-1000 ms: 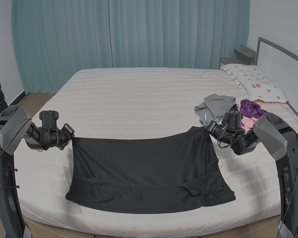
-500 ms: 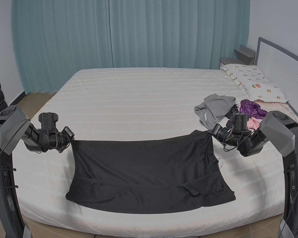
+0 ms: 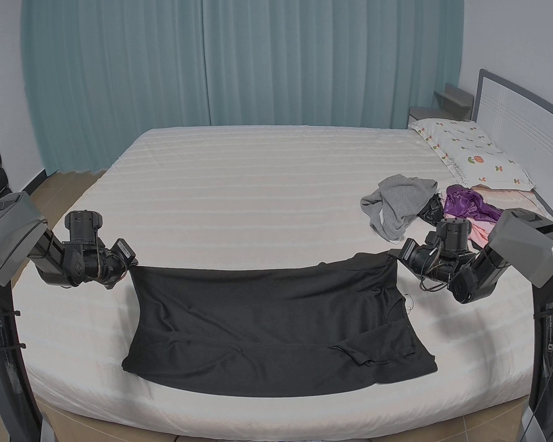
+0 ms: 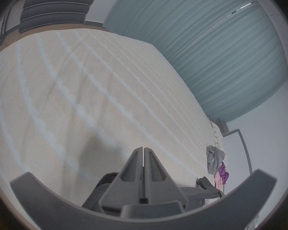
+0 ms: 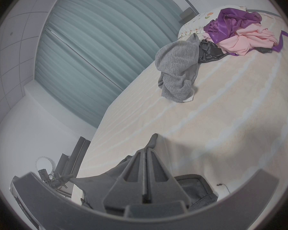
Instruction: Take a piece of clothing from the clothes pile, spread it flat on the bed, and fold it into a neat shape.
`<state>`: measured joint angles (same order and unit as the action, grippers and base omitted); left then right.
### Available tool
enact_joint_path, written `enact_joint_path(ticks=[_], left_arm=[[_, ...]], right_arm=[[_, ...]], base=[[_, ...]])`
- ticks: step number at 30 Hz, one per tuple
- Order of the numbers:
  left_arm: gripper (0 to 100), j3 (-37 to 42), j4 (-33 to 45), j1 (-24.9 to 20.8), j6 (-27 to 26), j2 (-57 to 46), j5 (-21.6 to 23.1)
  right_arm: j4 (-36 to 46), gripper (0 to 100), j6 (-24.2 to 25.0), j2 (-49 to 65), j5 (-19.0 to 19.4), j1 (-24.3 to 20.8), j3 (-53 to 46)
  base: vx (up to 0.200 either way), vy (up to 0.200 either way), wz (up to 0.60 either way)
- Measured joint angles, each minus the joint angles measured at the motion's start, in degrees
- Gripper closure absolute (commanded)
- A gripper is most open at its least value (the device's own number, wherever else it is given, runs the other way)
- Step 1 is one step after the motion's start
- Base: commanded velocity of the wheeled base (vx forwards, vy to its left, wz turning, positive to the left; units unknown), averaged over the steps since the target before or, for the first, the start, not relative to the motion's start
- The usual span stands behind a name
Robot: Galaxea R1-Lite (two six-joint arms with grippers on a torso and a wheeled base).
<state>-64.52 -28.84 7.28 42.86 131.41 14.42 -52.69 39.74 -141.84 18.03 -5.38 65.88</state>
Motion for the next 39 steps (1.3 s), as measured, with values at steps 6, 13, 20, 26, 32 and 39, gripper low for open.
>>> enact_joint_path(ticks=[6, 13, 20, 26, 32, 39], left_arm=[[100, 2.68, 0.00, 0.02, -0.69, -2.19, 1.78], [100, 7.50, 0.05, 0.84, -2.61, -4.88, 2.68], [100, 9.92, 0.02, 3.68, -2.68, -6.75, 2.86], [100, 7.52, 0.02, 3.72, -0.99, -5.60, 2.55], [100, 0.48, 0.20, 2.91, 3.56, -1.95, 2.22], [100, -6.78, 0.62, 1.49, 4.77, 3.95, 0.68]], right_arm=[[-2.18, 100, 0.00, 1.87, 1.73, 0.34, -4.45], [-8.78, 100, -0.04, 4.19, 3.12, 0.28, -13.53], [-12.81, 100, 0.16, 5.90, 3.39, 0.43, -17.62], [-10.95, 100, 0.22, 5.05, 2.96, 0.11, -13.20], [-4.62, 100, 0.22, 2.72, 2.71, 0.11, -4.88], [4.17, 100, 0.20, -1.02, 1.65, 0.59, 6.19]], base=[[0.000, 0.000, 0.00], [0.000, 0.000, 0.00], [0.000, 0.000, 0.00], [0.000, 0.000, 0.00], [0.000, 0.000, 0.00], [0.000, 0.000, 0.00]])
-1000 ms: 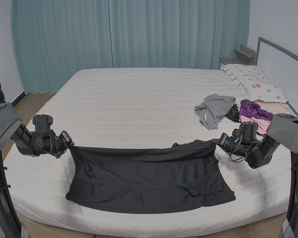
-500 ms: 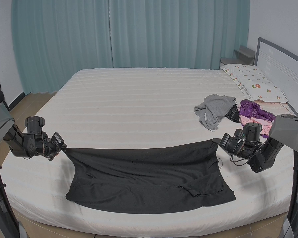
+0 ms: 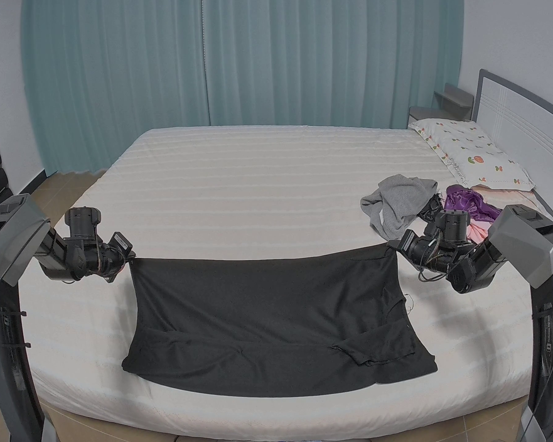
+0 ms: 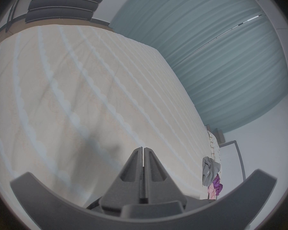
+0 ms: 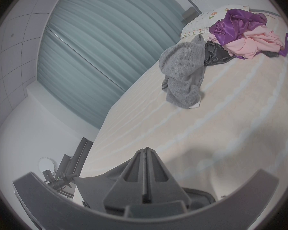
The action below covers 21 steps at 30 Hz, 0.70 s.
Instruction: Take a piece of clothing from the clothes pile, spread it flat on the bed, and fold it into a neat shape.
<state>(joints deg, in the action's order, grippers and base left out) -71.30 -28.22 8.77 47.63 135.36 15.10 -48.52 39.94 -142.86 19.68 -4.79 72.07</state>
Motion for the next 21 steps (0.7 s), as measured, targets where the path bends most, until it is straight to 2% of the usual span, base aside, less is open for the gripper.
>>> enact_joint_path(ticks=[4, 10, 17, 21], left_arm=[[100, -2.54, 0.04, -1.35, 0.11, 2.18, -0.83], [100, -3.23, -0.18, -2.38, 0.35, 3.69, -1.12], [100, 0.88, -1.22, -2.33, 0.65, 2.21, -0.99], [100, 4.63, -5.41, -2.10, 0.67, 0.27, -0.68]], right_arm=[[1.78, 100, -0.09, -1.96, -1.12, 0.24, 3.91], [2.49, 100, -0.22, -2.40, -1.21, 0.35, 3.67], [-1.97, 100, -0.15, -0.35, -0.57, 0.66, -1.84], [-5.29, 100, -0.12, 1.16, 0.84, 0.74, -5.84]], base=[[0.000, 0.000, 0.00], [0.000, 0.000, 0.00], [0.000, 0.000, 0.00], [0.000, 0.000, 0.00]])
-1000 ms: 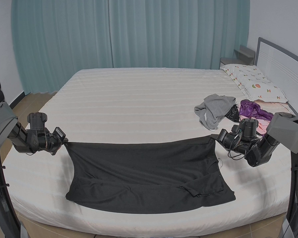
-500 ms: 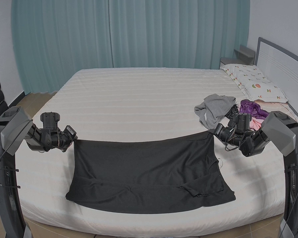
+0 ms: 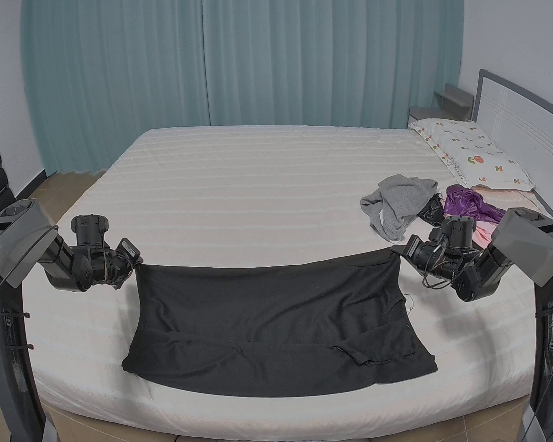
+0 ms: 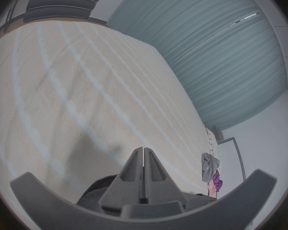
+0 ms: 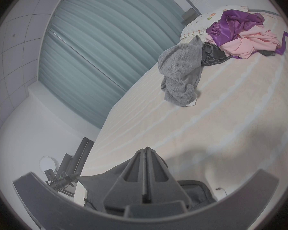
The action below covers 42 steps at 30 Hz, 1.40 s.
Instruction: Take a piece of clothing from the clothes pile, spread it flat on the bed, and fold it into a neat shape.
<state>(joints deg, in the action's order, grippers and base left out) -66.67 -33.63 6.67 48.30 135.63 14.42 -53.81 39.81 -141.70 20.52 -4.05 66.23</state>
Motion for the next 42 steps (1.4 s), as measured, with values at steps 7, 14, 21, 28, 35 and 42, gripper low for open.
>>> enact_joint_path(ticks=[7, 14, 21, 28, 35, 42], left_arm=[[100, 8.96, -8.40, 0.93, -0.49, -2.91, 1.26], [100, 17.01, -9.83, 2.78, -4.35, -5.78, 5.91], [100, 25.47, -10.05, 3.36, -16.75, -7.08, 6.60], [100, 30.15, -11.63, 3.83, -19.70, -7.79, 6.97], [100, 32.33, -13.56, 4.46, -20.42, -7.85, 6.73], [100, 35.52, -18.62, 4.46, -25.67, -6.72, 6.33]], right_arm=[[-4.60, 100, -1.44, 2.89, 2.35, 0.02, -8.18], [-7.45, 100, -5.72, 4.91, 3.71, 0.28, -16.24], [-8.59, 100, -9.68, 5.73, 4.80, 0.99, -22.25], [-8.86, 100, -11.70, 6.07, 7.67, 2.38, -26.77], [-8.75, 100, -12.09, 6.28, 8.55, 3.08, -29.05], [-8.53, 100, -15.92, 6.01, 8.55, 3.08, -30.95]], base=[[0.000, 0.000, 0.00], [0.000, 0.000, 0.00], [0.000, 0.000, 0.00], [0.000, 0.000, 0.00], [0.000, 0.000, 0.00], [0.000, 0.000, 0.00]])
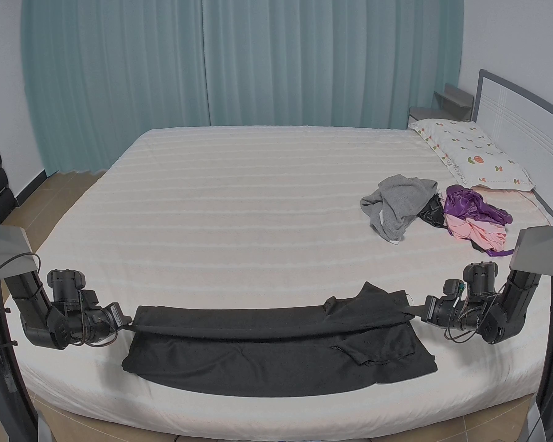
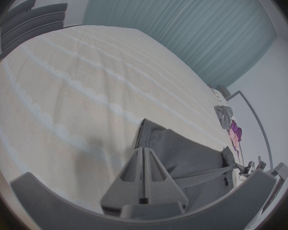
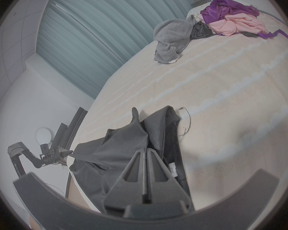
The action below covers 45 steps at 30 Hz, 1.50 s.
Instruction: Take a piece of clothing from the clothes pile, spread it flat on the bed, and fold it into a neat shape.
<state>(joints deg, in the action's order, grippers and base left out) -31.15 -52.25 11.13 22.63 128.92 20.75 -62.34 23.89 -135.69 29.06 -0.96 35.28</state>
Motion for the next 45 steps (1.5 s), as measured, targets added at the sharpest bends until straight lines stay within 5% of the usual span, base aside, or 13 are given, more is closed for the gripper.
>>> enact_joint_path(ticks=[2, 3, 5, 6, 17, 29, 30, 39, 45], left_arm=[[100, 1.07, -1.12, -0.02, -1.10, 0.49, -0.28], [0, 1.52, -1.43, -0.06, -1.58, 0.66, -0.48], [0, 2.27, -1.56, -0.20, -2.21, 0.99, -0.99], [0, 2.51, -1.65, -0.28, -2.43, 1.12, -1.35], [0, 2.35, -1.83, -1.49, -1.10, 1.05, -5.38], [0, -8.79, 1.87, -4.90, 4.06, 3.41, -9.09], [100, -9.75, 2.06, -5.44, 4.11, 4.07, -10.06], [100, -13.53, 2.35, -7.74, 4.55, 7.63, -12.63], [100, -14.63, 1.91, -7.41, 10.98, 8.13, -12.68]], right_arm=[[0.32, 100, -0.41, -0.05, -0.05, -0.16, -0.41], [0.44, 100, -0.79, -0.05, -0.09, -0.24, -0.59], [0.68, 100, -1.49, -0.11, -0.16, -0.44, -1.05], [0.73, 0, -1.95, -0.13, -0.27, -0.49, -1.27], [0.84, 0, 1.65, 2.60, -0.11, -0.24, -0.59], [8.07, 0, 3.58, 0.94, -2.19, 0.96, 8.44], [8.95, 0, 3.63, 0.52, -2.51, 1.06, 9.37], [15.13, 0, 3.72, -2.04, -3.12, 1.80, 15.49], [18.12, 0, 3.78, -3.17, -3.21, 1.51, 18.96]], base=[[0.000, 0.000, 0.00], [0.000, 0.000, 0.00], [0.000, 0.000, 0.00], [0.000, 0.000, 0.00], [0.000, 0.000, 0.00], [0.000, 0.000, 0.00], [0.000, 0.000, 0.00], [0.000, 0.000, 0.00], [0.000, 0.000, 0.00]])
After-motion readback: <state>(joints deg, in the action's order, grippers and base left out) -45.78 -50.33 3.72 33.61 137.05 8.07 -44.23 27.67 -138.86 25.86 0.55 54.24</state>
